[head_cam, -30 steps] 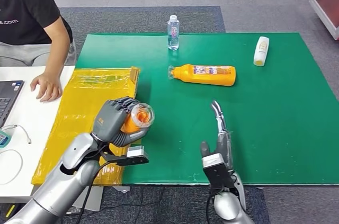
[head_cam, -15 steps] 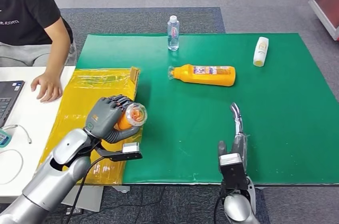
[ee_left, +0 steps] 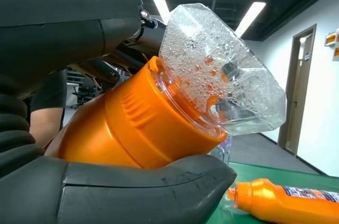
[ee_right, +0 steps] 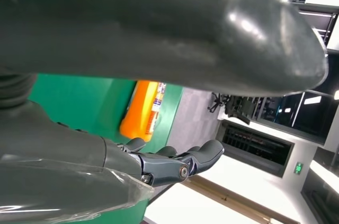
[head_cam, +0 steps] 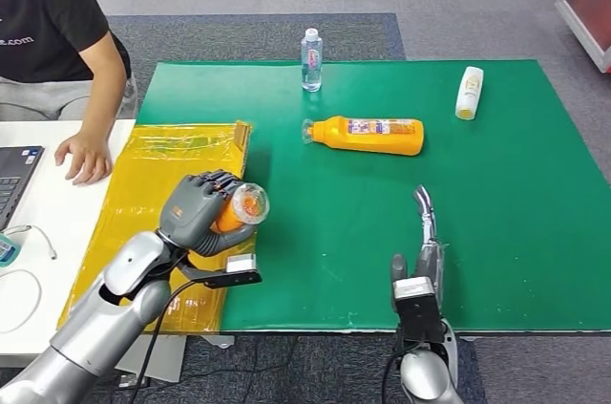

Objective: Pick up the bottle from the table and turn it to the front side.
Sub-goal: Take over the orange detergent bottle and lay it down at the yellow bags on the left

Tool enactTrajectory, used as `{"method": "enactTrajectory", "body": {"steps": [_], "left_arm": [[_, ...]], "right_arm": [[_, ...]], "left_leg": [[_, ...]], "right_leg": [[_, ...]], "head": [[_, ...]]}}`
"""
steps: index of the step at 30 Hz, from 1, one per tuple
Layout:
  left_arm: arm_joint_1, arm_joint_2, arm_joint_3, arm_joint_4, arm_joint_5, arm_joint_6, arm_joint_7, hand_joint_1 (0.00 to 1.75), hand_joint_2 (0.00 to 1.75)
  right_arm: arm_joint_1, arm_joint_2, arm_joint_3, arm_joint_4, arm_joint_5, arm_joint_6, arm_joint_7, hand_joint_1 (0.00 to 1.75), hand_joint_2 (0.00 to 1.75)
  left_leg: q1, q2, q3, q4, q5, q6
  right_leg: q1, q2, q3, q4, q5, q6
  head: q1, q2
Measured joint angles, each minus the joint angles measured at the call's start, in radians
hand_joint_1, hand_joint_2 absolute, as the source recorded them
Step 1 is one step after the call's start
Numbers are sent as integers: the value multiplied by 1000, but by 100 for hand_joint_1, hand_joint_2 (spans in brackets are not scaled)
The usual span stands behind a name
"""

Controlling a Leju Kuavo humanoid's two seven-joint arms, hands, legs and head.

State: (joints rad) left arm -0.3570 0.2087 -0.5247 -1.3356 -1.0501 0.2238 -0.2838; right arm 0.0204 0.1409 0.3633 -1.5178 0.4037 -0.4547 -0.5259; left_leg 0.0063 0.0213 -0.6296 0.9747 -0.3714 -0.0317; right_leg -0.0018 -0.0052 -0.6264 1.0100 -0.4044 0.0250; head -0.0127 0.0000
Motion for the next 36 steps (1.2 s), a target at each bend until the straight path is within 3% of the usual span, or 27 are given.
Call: {"method": "enactTrajectory", "body": {"steps": [34,36], "left_arm": [[-53,-85,-8,245,-45,103,18,175,175],[-53,-95,-9,257,-50,126,14,91,175]], "right_arm": [[0,23,17,47,-12,-3,-2,0,0],[-1,24,23,47,-10,-3,-2,0,0]], "left_leg": [[0,1,5,0,-1,-1],[0,0,5,0,-1,-1]], "right_leg": [[0,1,4,0,-1,-1],[0,1,4,0,-1,-1]], "head": [[0,0],[0,0]]}}
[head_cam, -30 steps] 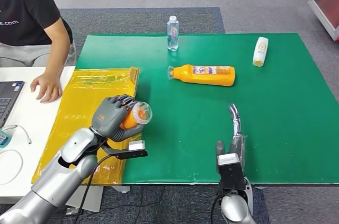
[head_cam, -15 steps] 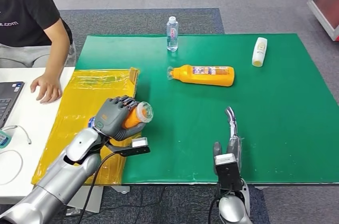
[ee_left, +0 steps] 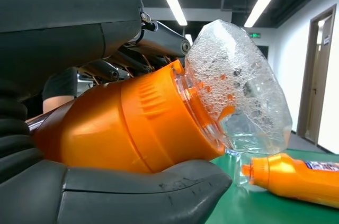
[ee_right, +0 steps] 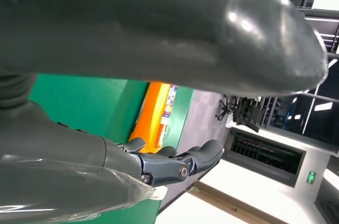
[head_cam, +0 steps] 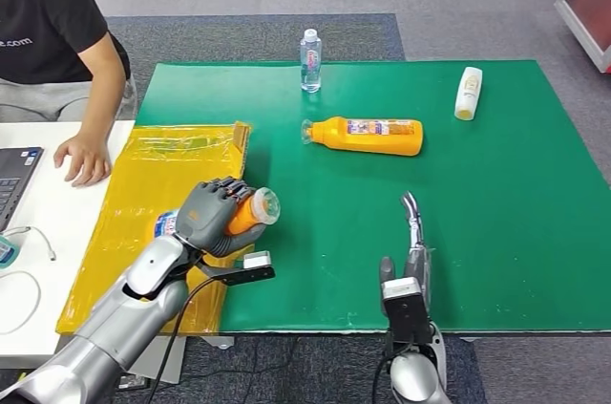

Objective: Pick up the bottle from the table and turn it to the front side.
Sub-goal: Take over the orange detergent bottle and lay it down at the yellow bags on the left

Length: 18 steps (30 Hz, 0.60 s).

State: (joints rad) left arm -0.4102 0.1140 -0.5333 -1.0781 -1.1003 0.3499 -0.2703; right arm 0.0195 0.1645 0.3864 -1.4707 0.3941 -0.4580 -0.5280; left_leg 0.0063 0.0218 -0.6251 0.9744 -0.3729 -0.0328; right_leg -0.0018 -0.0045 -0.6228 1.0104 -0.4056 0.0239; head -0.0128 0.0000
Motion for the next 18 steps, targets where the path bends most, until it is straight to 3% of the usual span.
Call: {"method": "enactTrajectory", "body": {"steps": [1,2,5,18], "left_arm": [[0,-4,0,5,-2,12,-1,47,175],[2,-10,0,10,-3,25,-2,3,131],[14,-25,0,23,-15,69,0,0,0],[39,-52,4,45,-125,277,42,0,0]], "right_arm": [[-1,0,3,0,1,0,0,0,0],[-1,1,6,1,2,-1,0,0,0],[-1,1,15,3,2,-6,2,0,0],[-1,2,48,26,-18,-24,4,0,0]], "left_leg": [[0,0,0,0,0,0],[0,0,0,0,0,0],[0,0,-2,0,0,0],[0,0,-3,0,0,0]], "right_leg": [[0,0,0,0,0,0],[0,0,0,0,0,0],[0,0,-1,0,0,0],[0,0,-2,0,-1,1]], "head": [[0,0],[0,0],[0,0],[0,0]]}}
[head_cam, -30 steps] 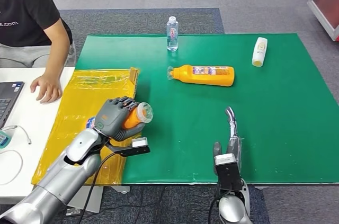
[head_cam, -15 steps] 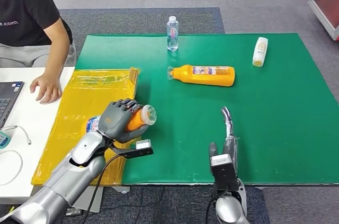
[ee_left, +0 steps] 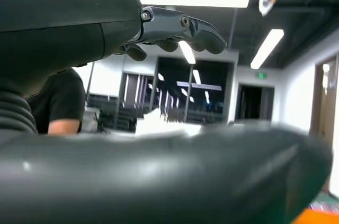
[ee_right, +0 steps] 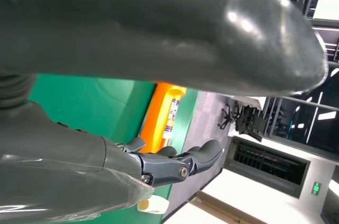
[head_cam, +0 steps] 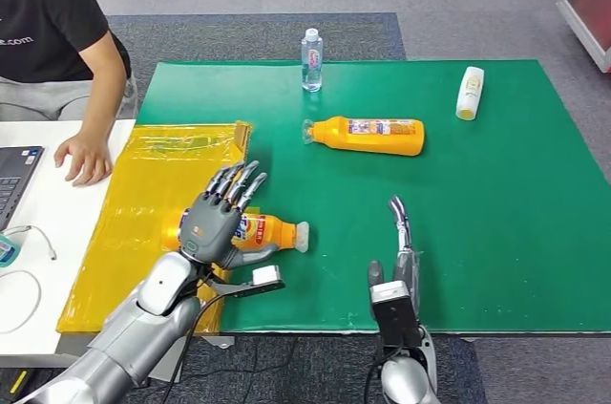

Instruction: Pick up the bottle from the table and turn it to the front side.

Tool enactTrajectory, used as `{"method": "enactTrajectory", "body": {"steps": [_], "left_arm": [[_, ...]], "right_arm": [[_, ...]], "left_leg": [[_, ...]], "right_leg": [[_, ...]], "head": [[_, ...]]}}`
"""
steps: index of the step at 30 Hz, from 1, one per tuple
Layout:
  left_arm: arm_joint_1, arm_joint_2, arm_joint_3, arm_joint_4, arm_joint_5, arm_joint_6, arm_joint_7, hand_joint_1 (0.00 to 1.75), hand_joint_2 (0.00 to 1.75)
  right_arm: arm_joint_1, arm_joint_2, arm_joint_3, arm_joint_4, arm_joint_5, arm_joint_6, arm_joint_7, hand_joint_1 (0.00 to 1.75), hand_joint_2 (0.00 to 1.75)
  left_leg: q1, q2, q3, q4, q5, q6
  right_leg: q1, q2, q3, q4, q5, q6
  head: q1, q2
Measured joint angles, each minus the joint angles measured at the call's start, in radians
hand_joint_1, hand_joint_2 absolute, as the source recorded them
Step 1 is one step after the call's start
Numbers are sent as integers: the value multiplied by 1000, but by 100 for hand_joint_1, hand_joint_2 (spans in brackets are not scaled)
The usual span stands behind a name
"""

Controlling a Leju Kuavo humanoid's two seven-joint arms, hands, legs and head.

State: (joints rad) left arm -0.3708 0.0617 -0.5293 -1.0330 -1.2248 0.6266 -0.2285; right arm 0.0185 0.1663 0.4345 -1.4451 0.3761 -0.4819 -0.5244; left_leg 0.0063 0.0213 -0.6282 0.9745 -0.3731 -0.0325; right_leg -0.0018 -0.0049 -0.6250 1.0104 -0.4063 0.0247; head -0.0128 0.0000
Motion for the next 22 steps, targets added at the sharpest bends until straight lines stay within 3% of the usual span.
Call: {"method": "enactTrajectory", "body": {"steps": [6,16,18,21,22], "left_arm": [[6,0,14,-11,-79,29,29,0,0],[72,-5,42,-174,113,27,-48,0,0],[100,-12,49,-217,298,-6,-125,0,0],[171,-41,73,-338,809,-190,-245,0,0],[184,-47,78,-361,907,-232,-260,0,0]], "right_arm": [[1,0,7,3,-7,-10,-5,0,0],[19,0,6,3,-13,-30,-4,0,0],[23,-1,6,3,-17,-44,-2,0,0],[35,-3,4,0,-21,-74,2,0,0],[37,-4,4,-1,-22,-78,3,0,0]], "left_leg": [[0,0,0,0,0,0],[0,0,0,0,-1,0],[0,0,0,0,-1,0],[0,0,0,0,-1,0],[0,0,0,0,-1,0]], "right_leg": [[0,0,0,0,0,0],[0,0,0,0,-1,0],[0,0,0,0,-1,0],[0,0,0,0,-1,1],[0,0,0,0,-1,1]], "head": [[0,0],[0,0],[0,0],[0,0],[0,0]]}}
